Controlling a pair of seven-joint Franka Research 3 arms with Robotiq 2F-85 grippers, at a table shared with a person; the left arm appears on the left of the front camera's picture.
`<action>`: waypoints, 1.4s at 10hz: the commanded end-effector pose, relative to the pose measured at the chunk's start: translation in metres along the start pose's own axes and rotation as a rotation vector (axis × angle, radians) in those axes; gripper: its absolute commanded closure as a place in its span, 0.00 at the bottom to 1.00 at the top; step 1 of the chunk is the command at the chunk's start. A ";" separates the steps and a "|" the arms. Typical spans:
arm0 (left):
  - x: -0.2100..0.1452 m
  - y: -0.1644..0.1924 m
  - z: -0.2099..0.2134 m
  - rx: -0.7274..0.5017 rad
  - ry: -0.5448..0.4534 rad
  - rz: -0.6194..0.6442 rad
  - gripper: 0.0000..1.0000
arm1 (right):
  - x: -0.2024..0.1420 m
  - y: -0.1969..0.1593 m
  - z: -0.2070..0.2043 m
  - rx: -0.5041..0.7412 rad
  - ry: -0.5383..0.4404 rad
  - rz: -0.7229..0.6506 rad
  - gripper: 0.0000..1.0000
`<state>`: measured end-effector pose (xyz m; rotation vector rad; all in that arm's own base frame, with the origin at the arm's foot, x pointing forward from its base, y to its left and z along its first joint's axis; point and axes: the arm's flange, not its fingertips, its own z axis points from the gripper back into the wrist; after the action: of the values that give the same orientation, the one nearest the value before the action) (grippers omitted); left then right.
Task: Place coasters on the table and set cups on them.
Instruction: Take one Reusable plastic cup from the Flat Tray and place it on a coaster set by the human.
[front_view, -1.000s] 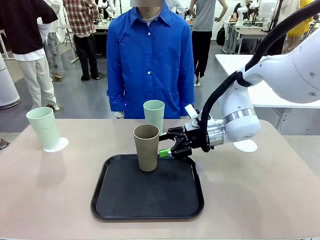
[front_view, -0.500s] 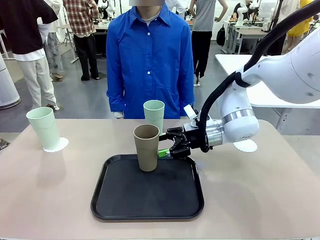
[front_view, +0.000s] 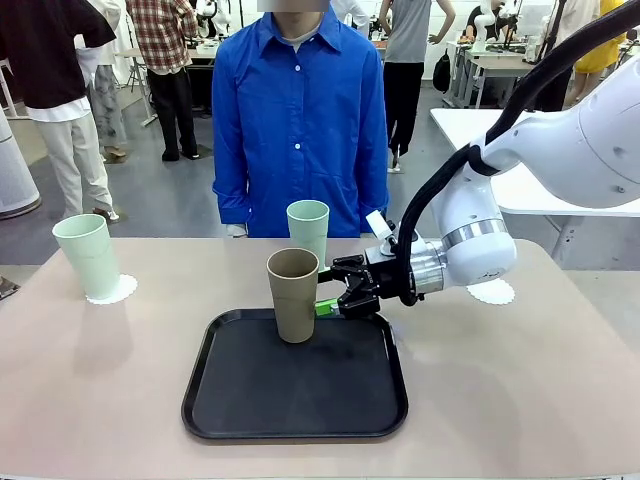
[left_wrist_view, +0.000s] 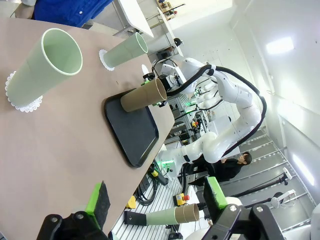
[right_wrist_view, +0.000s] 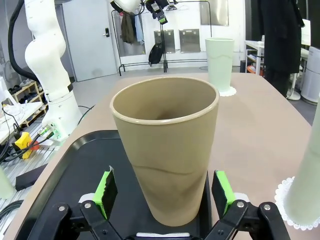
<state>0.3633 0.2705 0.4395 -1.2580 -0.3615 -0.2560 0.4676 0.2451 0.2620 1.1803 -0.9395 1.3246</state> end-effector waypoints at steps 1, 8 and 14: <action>0.000 -0.002 0.004 -0.009 0.003 -0.006 0.00 | -0.003 -0.006 -0.010 -0.045 -0.020 0.024 0.00; 0.000 -0.002 0.004 -0.009 0.003 -0.006 0.00 | -0.003 -0.016 -0.012 -0.059 -0.023 0.029 0.00; 0.000 -0.002 0.004 -0.009 0.003 -0.006 0.00 | -0.005 -0.029 -0.024 -0.045 -0.027 0.032 0.00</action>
<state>0.3633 0.2705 0.4395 -1.2580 -0.3615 -0.2560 0.4878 0.2619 0.2557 1.1726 -0.9672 1.3126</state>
